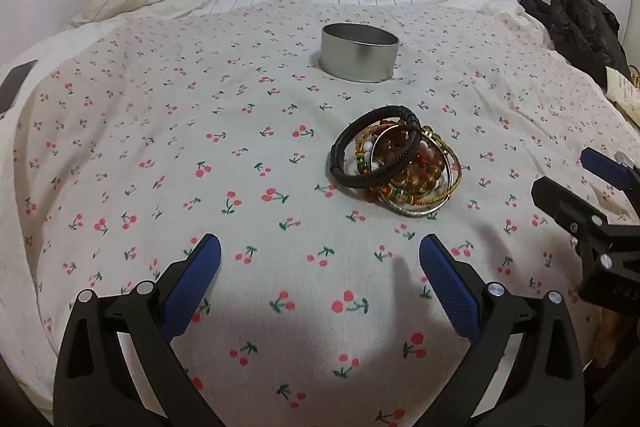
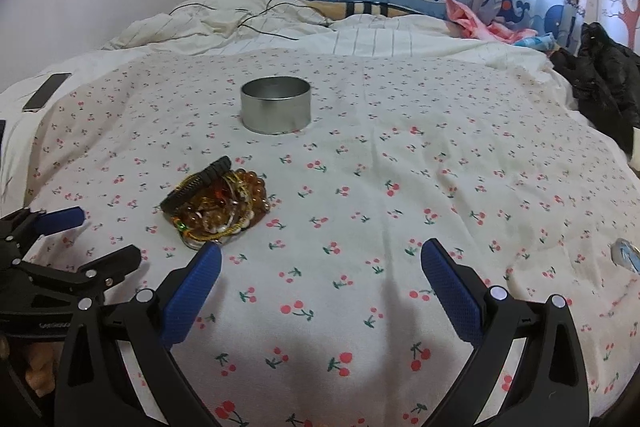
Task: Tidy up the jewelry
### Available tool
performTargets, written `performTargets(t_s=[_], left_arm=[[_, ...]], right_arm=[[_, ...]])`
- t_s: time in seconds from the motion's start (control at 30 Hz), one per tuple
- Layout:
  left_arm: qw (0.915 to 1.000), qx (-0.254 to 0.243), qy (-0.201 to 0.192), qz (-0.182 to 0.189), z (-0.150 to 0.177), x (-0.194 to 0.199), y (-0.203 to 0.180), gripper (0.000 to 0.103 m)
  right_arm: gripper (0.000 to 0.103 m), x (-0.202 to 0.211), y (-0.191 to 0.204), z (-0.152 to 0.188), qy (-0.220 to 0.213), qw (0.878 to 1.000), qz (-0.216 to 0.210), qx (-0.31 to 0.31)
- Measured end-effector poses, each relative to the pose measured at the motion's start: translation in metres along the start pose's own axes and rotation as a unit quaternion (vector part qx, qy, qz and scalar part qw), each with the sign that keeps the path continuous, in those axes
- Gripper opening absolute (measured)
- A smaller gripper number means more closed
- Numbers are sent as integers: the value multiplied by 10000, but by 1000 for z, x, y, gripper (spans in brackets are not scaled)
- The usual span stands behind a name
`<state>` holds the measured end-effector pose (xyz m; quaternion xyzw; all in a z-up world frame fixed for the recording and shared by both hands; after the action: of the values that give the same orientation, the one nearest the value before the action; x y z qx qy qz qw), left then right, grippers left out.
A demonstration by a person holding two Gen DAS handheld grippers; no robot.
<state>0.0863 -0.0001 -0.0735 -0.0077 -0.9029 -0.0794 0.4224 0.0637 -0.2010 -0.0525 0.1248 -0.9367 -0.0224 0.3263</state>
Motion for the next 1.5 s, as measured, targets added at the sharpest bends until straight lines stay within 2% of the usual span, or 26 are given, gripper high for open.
performTargets(t_s=[0.17,0.3,0.5,0.57,0.6,0.67,0.77,0.87,0.9,0.93,0.97,1.13,1.33,1.5], left_arm=[[9993,37,-12,385,-26,-3,1,96],[9941,-69,-17,1083,-40,-1,-16,96],[9902,-989,-270,947,-32,-1,-53,95],[9882,-1088,-255,1050,-31,-2,-58,86],[9878,-1071,-203,1112,-31,-4,-59,78],[9892,-985,-152,1074,-33,-7,-54,72],[9901,-830,-55,1126,-36,-14,-48,69],[9902,-898,-36,1073,-38,-20,-51,61],[9903,-946,-35,1019,-37,-21,-52,53],[9908,-994,-26,916,-38,-24,-52,39],[9912,-998,-8,868,-37,-27,-52,32],[9936,-803,-36,794,-45,-31,-42,10],[9928,-613,9,1030,-48,-30,-35,8],[9911,-378,157,1269,-54,-32,-26,7]], right_arm=[[96,-9,5,-18,182,9992,-254,253],[96,-23,1,-28,435,9971,-143,610],[95,-32,-23,-29,645,9975,-171,229],[96,-34,-29,-28,676,9975,-170,74],[96,-34,-31,-28,674,9975,-187,13],[96,-34,-33,-29,651,9977,-180,-43],[96,-33,-33,-30,610,9979,-209,-92],[96,-34,-34,-30,609,9978,-238,-144],[96,-34,-34,-30,611,9977,-249,-161],[96,-34,-34,-30,615,9976,-262,-173],[96,-34,-34,-30,618,9975,-278,-187],[96,-35,-32,-29,627,9974,-291,-192],[96,-38,-21,-28,650,9969,-438,-23],[96,-41,8,-26,658,9938,-695,573]])
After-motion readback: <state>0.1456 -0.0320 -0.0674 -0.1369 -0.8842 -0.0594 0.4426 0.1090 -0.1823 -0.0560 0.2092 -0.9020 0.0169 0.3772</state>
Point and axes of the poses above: each gripper's, at about its wrist camera, not at the fingertips, and x roughly against the way its jaws point, y to its left, z to its underside, the point moved 8 cm from there along -x, roughly the way its jaws point, and after that the axes turned 10 degrees about -z, right-handed, at the moved point
